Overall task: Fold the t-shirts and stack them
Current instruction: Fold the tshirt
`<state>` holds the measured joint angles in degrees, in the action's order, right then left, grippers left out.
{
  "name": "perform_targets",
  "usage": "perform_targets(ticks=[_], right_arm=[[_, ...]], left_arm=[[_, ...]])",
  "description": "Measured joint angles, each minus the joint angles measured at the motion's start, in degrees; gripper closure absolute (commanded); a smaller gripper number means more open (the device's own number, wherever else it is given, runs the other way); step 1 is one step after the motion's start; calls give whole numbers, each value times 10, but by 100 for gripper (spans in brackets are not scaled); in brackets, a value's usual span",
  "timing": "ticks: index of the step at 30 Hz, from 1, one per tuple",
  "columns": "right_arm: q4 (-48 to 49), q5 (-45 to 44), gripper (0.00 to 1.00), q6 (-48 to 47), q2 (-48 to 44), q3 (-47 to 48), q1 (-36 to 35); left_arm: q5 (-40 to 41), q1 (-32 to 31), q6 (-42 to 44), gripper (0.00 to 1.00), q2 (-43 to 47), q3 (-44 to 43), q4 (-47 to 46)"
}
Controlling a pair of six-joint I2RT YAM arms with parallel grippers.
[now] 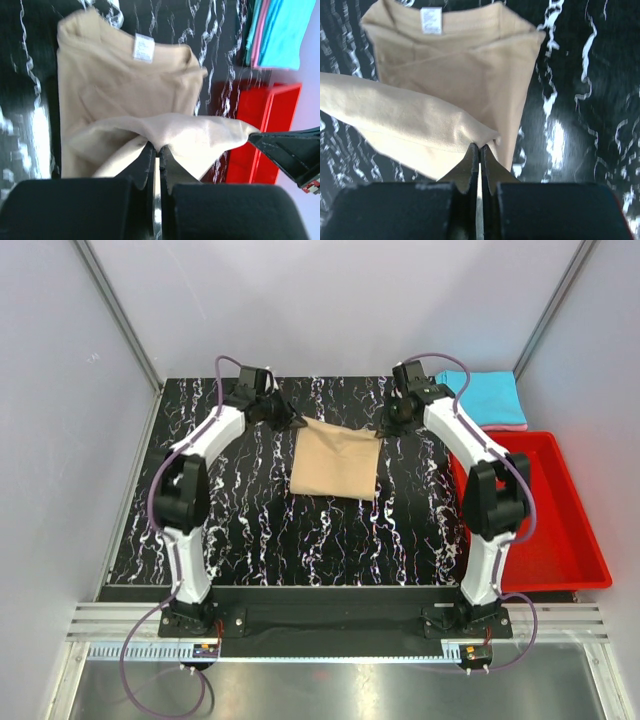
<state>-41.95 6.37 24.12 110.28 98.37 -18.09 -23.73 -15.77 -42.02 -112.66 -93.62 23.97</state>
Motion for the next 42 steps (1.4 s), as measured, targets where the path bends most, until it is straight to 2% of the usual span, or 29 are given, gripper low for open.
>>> perform_targets(ticks=[4,7,9,10,11,12,13,14,15,16,20,26,31,36,42], right_arm=[[10,3,86,-11,81,59,11],[18,3,80,-16,141,110,21],[23,3,76,-22,185,150,29],[23,3,71,-27,207,169,32],[23,3,52,-33,227,189,35],[23,2,46,-37,245,207,38],[23,0,37,-44,259,220,41],[20,-3,31,-49,268,230,44],[19,-7,30,-54,272,235,47],[17,-9,30,-59,273,235,48],[21,-4,30,-64,244,207,53],[41,91,32,-58,116,63,54],[66,161,28,-48,32,-50,42],[109,210,27,-37,19,-134,29],[135,241,28,-33,23,-172,28]], left_arm=[[-31,16,-12,100,-102,-69,-53],[-47,22,-21,86,-181,-137,-97],[-61,23,-32,83,-232,-183,-125],[-66,24,-36,82,-253,-203,-132],[-73,26,-41,80,-277,-228,-136],[-78,27,-44,68,-296,-245,-141],[-81,28,-45,64,-305,-248,-148],[-83,29,-48,49,-307,-241,-148],[-86,31,-46,34,-306,-228,-154],[-85,33,-41,32,-303,-219,-158],[-79,47,-16,33,-282,-183,-141],[-56,59,52,37,-197,-122,-95],[-54,57,96,37,-130,-73,-76],[-53,51,135,38,-125,-56,-40],[-26,43,163,39,-122,21,4]])
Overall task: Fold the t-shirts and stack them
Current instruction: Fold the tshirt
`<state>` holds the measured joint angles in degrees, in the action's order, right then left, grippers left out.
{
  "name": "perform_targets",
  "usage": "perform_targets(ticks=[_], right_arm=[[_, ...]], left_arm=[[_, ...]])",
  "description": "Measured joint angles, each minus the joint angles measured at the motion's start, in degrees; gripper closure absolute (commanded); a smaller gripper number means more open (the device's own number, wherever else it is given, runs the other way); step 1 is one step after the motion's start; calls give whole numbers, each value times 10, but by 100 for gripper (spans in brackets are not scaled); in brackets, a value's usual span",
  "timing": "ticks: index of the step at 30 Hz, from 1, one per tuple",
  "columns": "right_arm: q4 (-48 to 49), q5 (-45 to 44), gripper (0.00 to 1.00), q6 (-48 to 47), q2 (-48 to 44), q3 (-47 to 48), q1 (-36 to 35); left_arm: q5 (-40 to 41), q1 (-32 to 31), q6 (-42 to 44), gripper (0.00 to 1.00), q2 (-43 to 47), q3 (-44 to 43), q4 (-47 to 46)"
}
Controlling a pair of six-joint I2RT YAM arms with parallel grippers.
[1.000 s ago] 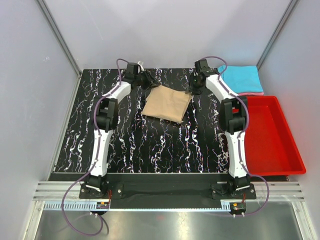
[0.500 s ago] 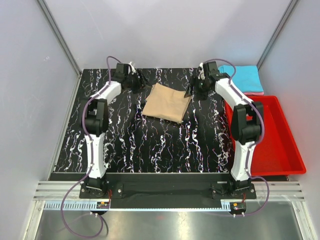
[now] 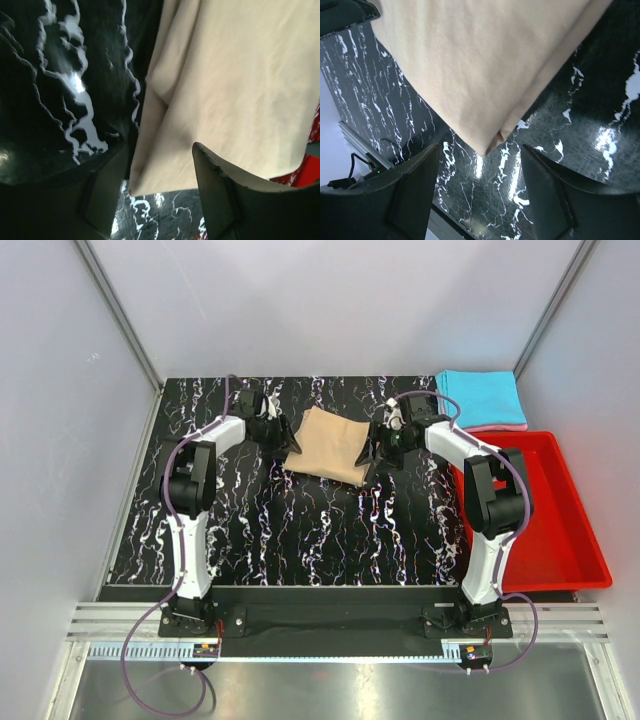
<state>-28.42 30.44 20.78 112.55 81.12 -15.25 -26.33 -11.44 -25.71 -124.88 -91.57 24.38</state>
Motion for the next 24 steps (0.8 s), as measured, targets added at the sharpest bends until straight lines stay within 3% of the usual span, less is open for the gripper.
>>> perform_targets(ticks=[10,15,18,19,20,22,24], right_arm=[[75,44,34,22,23,-31,0],[98,52,39,33,35,-55,-1],[110,59,52,37,38,-69,-1],[114,64,60,37,38,-72,-1],[118,68,81,38,39,-74,-1],[127,74,99,40,41,-76,-2],[134,77,100,44,44,-79,-2]], left_arm=[[24,-9,9,46,18,30,-4],[30,-14,9,62,18,32,-4],[33,-17,11,74,18,37,0],[33,-17,11,84,18,39,0],[33,-18,10,90,18,40,1],[32,-18,11,100,18,42,3],[32,-19,10,100,20,44,3]])
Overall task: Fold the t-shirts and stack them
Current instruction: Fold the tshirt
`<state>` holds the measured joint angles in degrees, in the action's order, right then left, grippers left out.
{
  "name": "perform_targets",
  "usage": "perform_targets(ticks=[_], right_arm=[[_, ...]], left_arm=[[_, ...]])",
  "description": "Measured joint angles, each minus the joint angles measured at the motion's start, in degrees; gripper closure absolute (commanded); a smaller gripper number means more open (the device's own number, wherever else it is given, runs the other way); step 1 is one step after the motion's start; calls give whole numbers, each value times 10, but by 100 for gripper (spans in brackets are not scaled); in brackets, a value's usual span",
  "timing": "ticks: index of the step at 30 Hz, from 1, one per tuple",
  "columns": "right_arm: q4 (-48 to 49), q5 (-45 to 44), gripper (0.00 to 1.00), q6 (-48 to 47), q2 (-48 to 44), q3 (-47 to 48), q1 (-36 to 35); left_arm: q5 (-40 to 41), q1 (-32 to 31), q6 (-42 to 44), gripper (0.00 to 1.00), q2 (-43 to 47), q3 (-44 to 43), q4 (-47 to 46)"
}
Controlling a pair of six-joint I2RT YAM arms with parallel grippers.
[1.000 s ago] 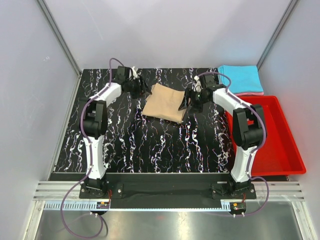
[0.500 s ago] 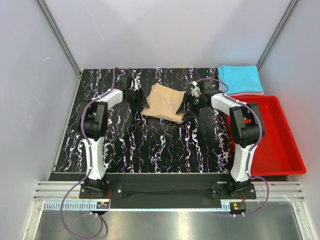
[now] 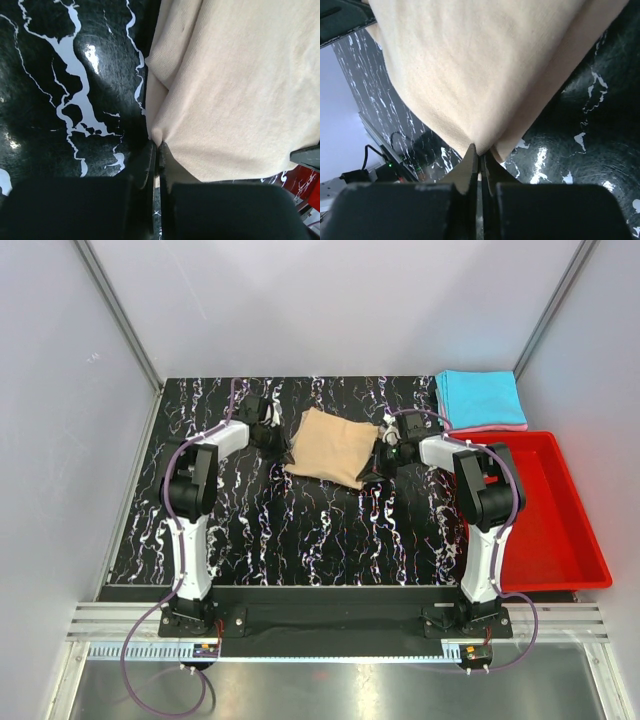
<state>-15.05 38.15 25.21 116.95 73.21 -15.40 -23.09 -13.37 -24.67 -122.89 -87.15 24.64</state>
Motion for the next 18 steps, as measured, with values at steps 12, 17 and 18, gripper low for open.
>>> perform_targets(ticks=[12,17,18], right_arm=[[-3,-28,100,-10,-43,-80,-2],[-22,-44,59,-18,-72,-103,-3],[-32,-49,55,-19,-78,-104,-3]], left_arm=[[24,-19,-33,90,73,93,49],[27,-20,-43,54,109,132,89],[31,-20,-45,53,114,132,103]])
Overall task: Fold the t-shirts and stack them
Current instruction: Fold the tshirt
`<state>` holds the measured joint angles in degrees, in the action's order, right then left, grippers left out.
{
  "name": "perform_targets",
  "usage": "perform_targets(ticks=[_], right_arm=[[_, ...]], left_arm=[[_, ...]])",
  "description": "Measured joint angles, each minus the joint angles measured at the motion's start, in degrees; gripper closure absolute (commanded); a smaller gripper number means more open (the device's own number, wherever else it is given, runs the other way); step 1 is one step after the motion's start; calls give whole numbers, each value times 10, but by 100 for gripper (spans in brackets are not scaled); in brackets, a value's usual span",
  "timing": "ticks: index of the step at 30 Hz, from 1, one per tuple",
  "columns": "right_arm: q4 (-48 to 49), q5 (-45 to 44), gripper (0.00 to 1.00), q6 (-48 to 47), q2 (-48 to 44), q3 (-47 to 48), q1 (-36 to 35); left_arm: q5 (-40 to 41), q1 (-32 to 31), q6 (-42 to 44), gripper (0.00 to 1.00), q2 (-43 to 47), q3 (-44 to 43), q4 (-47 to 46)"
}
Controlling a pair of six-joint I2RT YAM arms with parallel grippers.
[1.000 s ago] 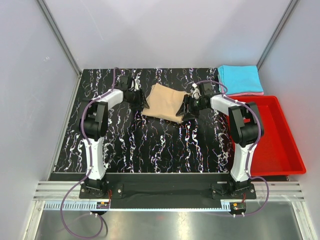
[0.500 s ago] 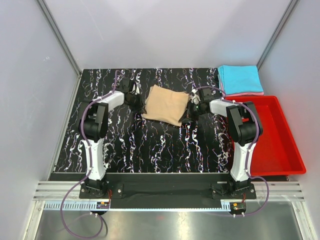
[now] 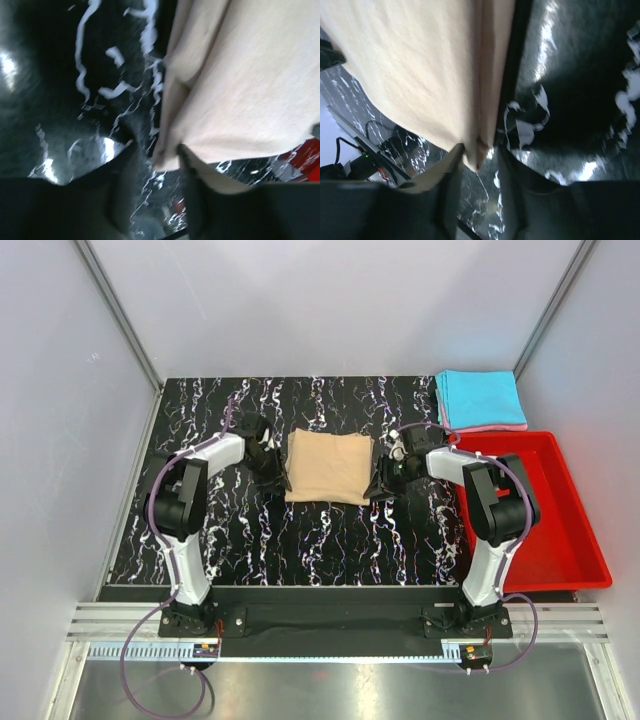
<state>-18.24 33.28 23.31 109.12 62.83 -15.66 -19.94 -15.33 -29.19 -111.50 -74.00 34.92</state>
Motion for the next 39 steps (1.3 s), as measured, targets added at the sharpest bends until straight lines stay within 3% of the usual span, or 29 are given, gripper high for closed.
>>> perform_targets(ticks=[5,8,15,24,28,36,39], right_arm=[[-78,-44,52,-14,-23,31,0],[-125,-71,59,-21,-22,85,0],[-148,-68,62,-33,10,241,0],[-143,-31,64,-62,161,370,11],[-125,-22,64,-59,219,385,33],[-91,-6,63,-46,235,383,64],[-90,-6,58,-43,235,383,64]], left_arm=[[31,2,3,49,12,-43,74],[28,3,3,50,16,-96,80],[-49,3,2,57,-9,-196,7],[-139,7,-18,58,-180,-278,-106],[-167,22,-52,60,-241,-292,-139],[-182,61,-97,57,-248,-294,-199],[-200,63,-112,54,-248,-286,-220]])
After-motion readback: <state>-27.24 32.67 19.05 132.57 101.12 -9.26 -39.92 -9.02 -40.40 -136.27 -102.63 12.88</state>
